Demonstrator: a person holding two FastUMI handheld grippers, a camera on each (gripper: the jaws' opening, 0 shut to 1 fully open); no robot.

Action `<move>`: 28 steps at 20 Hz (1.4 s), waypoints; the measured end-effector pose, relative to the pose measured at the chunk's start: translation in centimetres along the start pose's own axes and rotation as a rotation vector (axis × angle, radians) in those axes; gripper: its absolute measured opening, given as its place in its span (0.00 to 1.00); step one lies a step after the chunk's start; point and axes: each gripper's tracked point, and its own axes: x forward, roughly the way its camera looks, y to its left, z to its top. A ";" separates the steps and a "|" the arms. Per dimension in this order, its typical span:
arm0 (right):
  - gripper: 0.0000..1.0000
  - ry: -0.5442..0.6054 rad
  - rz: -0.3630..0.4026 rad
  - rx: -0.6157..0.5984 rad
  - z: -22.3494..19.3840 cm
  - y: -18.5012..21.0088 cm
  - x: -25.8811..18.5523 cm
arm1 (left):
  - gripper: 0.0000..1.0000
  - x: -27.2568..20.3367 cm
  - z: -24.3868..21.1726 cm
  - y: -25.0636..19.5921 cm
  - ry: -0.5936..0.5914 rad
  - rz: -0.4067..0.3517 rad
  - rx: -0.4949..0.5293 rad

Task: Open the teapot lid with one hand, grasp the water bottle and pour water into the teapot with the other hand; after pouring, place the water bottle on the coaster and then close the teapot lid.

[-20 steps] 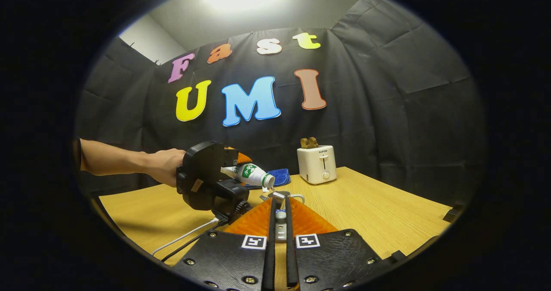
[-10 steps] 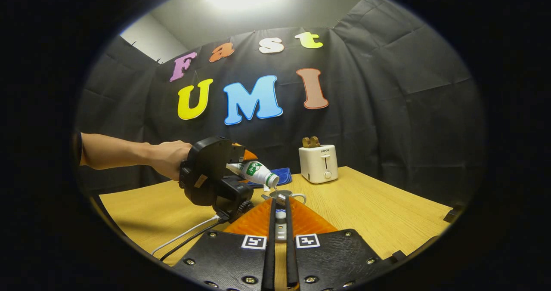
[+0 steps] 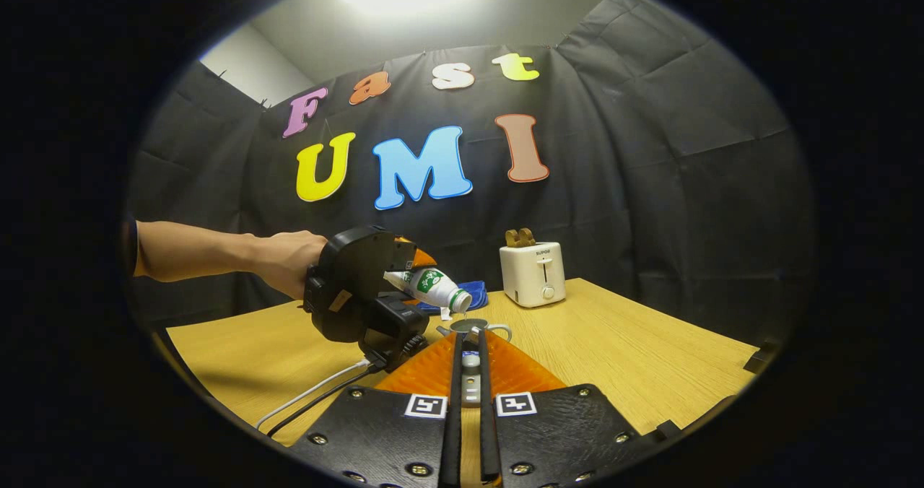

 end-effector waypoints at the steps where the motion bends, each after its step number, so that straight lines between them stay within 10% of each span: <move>1: 0.10 -0.001 -0.001 0.000 0.0 0.0 0.0 | 0.80 0.1 0.0 -0.2 -0.001 -0.006 -0.003; 16: 0.10 -0.040 0.005 0.000 1.2 0.4 -0.6 | 0.78 0.8 1.6 -2.6 -0.068 -0.055 -0.224; 21: 0.11 -0.090 0.000 -0.009 3.2 0.9 -1.3 | 0.81 0.2 1.9 -3.8 -0.116 -0.067 -0.560; 22: 0.11 -0.094 0.001 -0.009 3.4 1.1 -1.5 | 0.69 -0.1 1.8 -4.0 -0.122 -0.069 -0.634; 28: 0.11 -0.056 -0.033 -0.002 3.0 0.9 -2.1 | 0.81 -2.2 -0.4 -4.8 -0.162 -0.045 -1.107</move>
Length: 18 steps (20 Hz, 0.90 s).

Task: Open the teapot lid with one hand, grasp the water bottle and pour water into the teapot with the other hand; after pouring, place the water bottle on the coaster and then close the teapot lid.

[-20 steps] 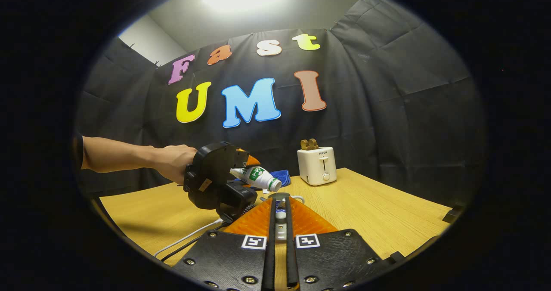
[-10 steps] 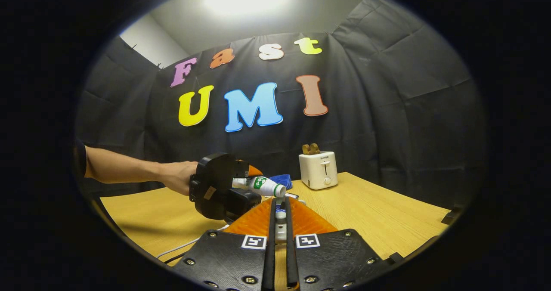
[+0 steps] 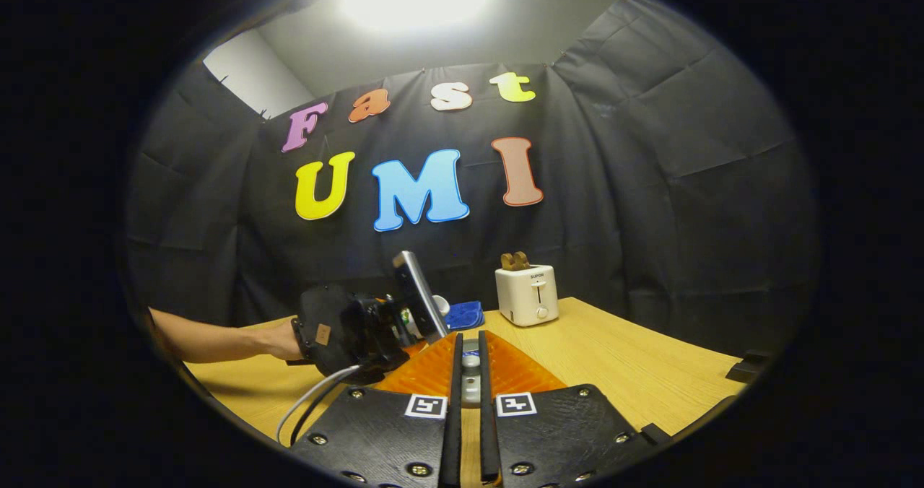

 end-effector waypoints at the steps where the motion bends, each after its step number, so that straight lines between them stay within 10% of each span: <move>1: 0.11 0.012 -0.001 -0.006 -0.2 0.2 0.3 | 0.81 -0.5 -0.6 0.5 -0.003 0.016 -0.056; 10: 0.11 0.142 0.065 -0.085 -3.7 3.7 7.5 | 0.80 -5.3 -5.2 7.6 -0.111 0.147 -0.681; 11: 0.11 0.145 0.066 -0.091 -3.7 3.9 8.6 | 0.69 -5.6 -5.8 8.8 -0.122 0.141 -0.764; 14: 0.11 0.147 0.055 -0.108 -3.5 4.1 11.5 | 0.80 -7.7 -8.1 14.6 -0.179 0.178 -1.006; 18: 0.11 0.158 0.023 -0.144 -3.5 3.5 15.6 | 0.80 -10.9 -12.0 19.9 -0.185 0.295 -1.063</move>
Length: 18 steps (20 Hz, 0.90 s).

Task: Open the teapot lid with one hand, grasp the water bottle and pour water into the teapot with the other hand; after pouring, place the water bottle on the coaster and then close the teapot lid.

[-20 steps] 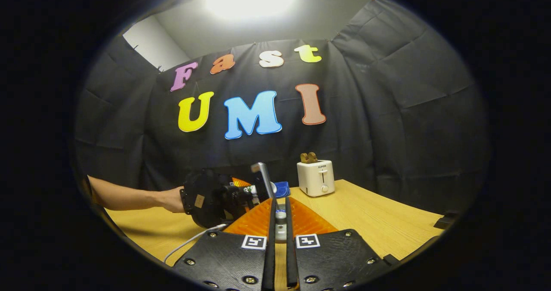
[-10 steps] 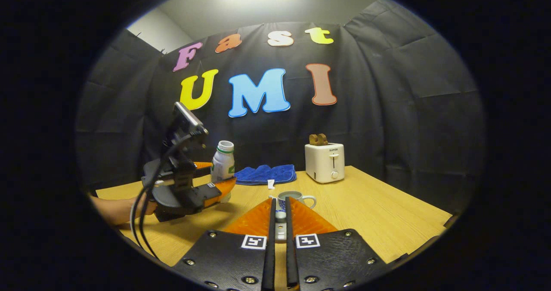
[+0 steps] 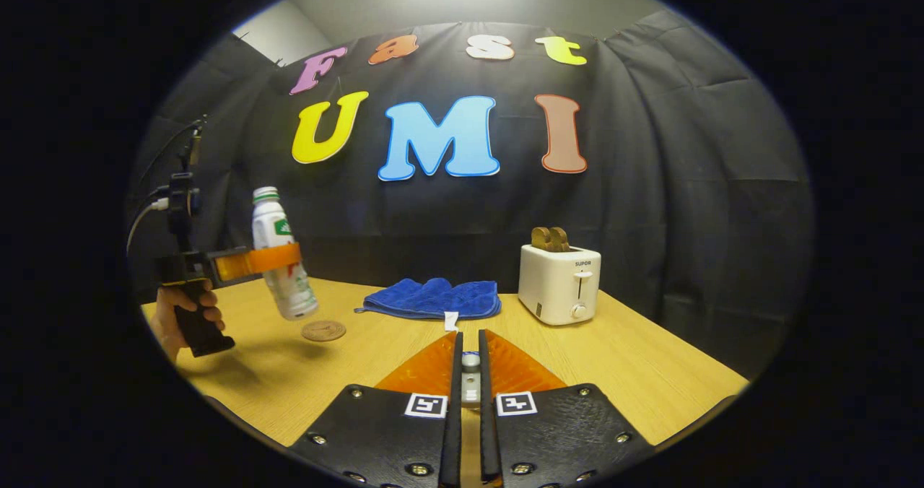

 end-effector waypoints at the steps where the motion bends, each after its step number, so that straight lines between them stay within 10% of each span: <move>1: 0.11 0.023 -0.001 0.017 -0.4 -0.2 0.9 | 0.80 0.2 0.7 0.3 -0.004 -0.001 0.005; 18: 0.10 0.084 -0.046 0.047 -3.7 -2.4 6.2 | 0.80 2.6 -4.3 0.0 0.109 0.007 0.011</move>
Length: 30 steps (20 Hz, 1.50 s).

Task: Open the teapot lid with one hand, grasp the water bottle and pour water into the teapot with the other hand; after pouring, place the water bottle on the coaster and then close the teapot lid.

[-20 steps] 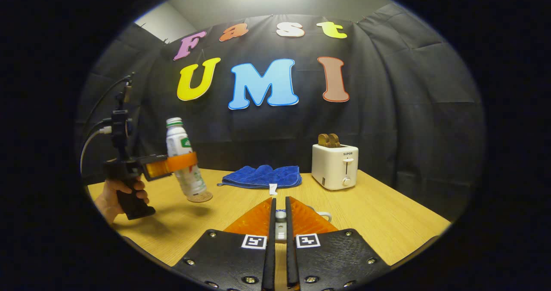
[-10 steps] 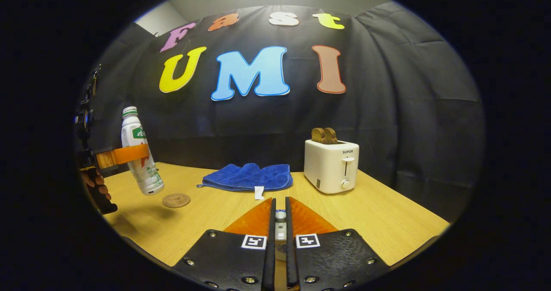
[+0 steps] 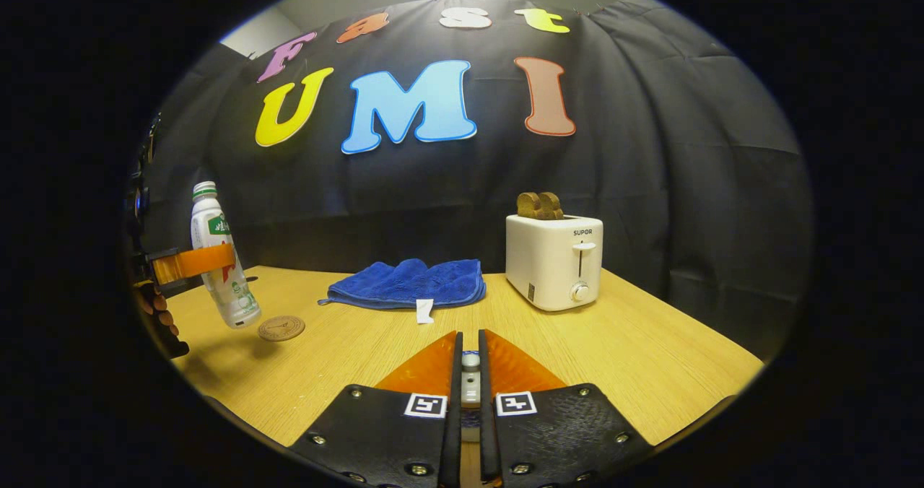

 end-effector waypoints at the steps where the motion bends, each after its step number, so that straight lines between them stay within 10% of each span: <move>1: 0.11 -0.001 -0.001 -0.002 -0.1 0.0 0.1 | 0.80 0.1 -0.2 0.1 0.005 0.004 0.000; 9: 0.13 0.014 -0.034 -0.051 -1.0 -0.7 0.4 | 0.80 1.4 -2.3 0.2 0.044 0.031 0.011; 11: 0.34 -0.019 -0.059 -0.071 -0.3 -0.9 -0.6 | 0.79 2.0 -2.0 1.3 0.037 0.064 0.057; 12: 0.60 -0.038 -0.063 -0.072 0.0 -0.9 -1.1 | 0.79 2.3 -1.6 2.0 0.028 0.080 0.076; 20: 0.63 -0.086 -0.030 -0.091 1.1 0.5 -2.0 | 0.68 7.9 -2.8 4.9 0.072 0.106 0.094; 30: 0.63 -0.086 -0.032 -0.029 1.5 -0.2 -2.0 | 0.80 9.5 -4.9 4.8 0.102 0.092 0.126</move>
